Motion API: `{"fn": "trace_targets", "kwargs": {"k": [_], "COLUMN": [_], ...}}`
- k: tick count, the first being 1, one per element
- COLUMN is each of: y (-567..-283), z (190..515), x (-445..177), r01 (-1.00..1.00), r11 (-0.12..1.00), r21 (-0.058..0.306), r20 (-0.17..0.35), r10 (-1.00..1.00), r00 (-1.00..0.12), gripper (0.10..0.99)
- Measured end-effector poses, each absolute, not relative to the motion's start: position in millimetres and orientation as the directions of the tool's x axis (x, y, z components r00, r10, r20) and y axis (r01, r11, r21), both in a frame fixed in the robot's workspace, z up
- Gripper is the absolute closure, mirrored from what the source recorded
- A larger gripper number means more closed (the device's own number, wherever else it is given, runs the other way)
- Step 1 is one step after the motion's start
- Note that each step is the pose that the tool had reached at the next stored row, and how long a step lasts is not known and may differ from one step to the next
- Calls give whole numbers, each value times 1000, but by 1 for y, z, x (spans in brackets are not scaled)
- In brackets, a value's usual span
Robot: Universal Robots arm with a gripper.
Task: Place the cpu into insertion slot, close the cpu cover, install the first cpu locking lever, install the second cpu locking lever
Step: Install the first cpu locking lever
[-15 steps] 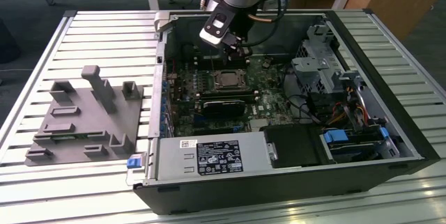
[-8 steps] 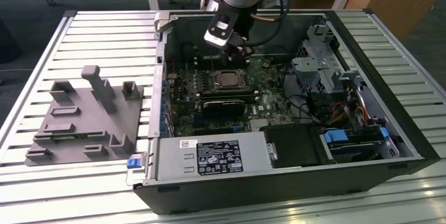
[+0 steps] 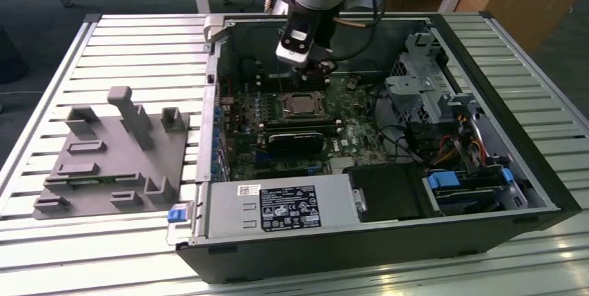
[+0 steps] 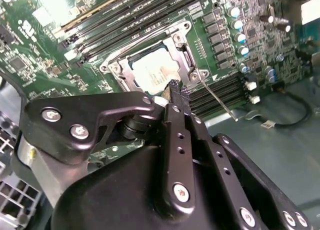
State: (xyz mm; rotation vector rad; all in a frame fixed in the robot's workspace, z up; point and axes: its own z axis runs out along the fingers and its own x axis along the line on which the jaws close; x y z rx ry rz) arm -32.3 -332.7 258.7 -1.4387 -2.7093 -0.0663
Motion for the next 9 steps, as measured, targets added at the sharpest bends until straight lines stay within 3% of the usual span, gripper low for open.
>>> {"fn": "trace_targets", "kwargs": {"k": [9], "y": [-333], "z": [259], "x": [-32], "r01": [770], "r11": [638], "r21": [5], "r20": [84], "r10": [767], "r00": [-636], "gripper": [980]}}
